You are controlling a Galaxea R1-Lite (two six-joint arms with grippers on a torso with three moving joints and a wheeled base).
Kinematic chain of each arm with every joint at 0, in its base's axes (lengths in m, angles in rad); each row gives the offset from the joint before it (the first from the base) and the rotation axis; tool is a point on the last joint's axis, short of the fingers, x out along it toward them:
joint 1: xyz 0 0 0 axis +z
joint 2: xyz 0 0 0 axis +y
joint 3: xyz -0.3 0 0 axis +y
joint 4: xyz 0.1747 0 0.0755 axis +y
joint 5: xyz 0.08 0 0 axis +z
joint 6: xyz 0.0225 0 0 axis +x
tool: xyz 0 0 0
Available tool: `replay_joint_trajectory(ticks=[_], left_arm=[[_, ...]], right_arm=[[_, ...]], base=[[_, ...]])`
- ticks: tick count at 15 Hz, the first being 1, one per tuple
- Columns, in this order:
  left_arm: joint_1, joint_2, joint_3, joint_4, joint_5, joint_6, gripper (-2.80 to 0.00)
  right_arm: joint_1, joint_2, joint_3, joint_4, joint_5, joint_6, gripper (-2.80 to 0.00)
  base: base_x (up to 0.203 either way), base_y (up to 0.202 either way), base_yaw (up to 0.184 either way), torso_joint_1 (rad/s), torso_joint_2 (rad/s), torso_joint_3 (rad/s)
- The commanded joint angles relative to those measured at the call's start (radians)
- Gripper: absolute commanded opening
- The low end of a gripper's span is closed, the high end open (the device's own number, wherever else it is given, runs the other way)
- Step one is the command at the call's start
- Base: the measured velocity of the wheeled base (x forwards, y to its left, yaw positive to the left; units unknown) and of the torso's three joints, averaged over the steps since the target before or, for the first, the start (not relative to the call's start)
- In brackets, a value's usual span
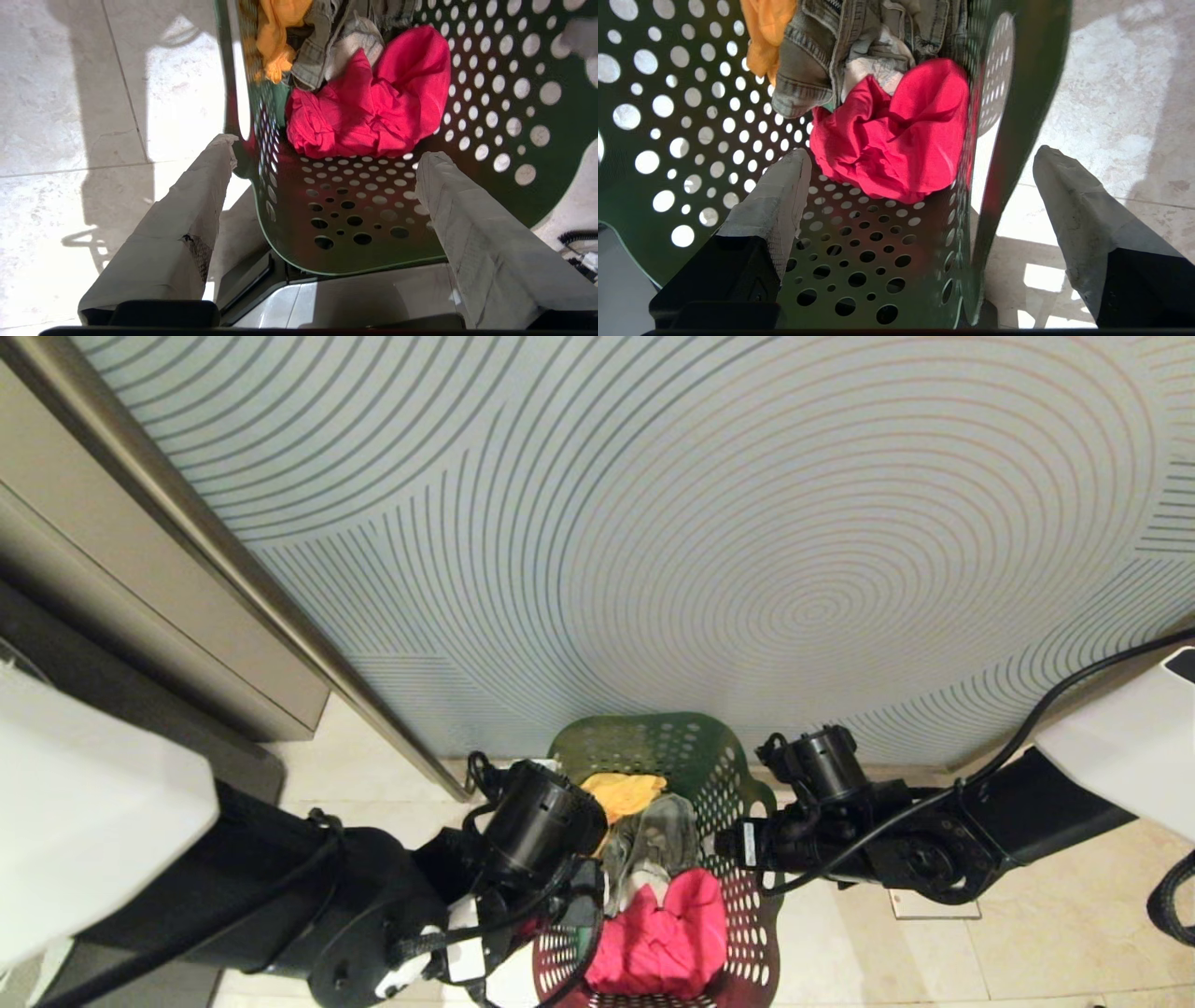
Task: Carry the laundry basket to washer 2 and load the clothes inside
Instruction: Pick up the clothes basket and put it beside the washing machine
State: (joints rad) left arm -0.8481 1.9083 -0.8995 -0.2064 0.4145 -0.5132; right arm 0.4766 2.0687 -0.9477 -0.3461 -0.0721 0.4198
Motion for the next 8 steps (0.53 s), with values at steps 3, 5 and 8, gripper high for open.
replay_joint_trajectory(ticks=[3,5,8], left_arm=[[0.003,0.047,-0.004,-0.012,0.006,0.0,0.0],[0.003,0.11,-0.022,-0.019,0.043,-0.001,0.0],[0.006,0.164,-0.072,-0.057,0.082,-0.004,0.0]], right_arm=[[-0.001,0.01,0.0,-0.008,-0.002,0.005,0.0],[-0.01,0.025,0.0,-0.048,-0.002,0.005,0.0],[-0.015,0.03,-0.006,-0.063,0.0,0.005,0.0]], base=[[0.0,0.0,0.0,0.0,0.0,0.0],[0.0,0.0,0.0,0.0,0.0,0.0],[0.0,0.0,0.0,0.0,0.0,0.0]])
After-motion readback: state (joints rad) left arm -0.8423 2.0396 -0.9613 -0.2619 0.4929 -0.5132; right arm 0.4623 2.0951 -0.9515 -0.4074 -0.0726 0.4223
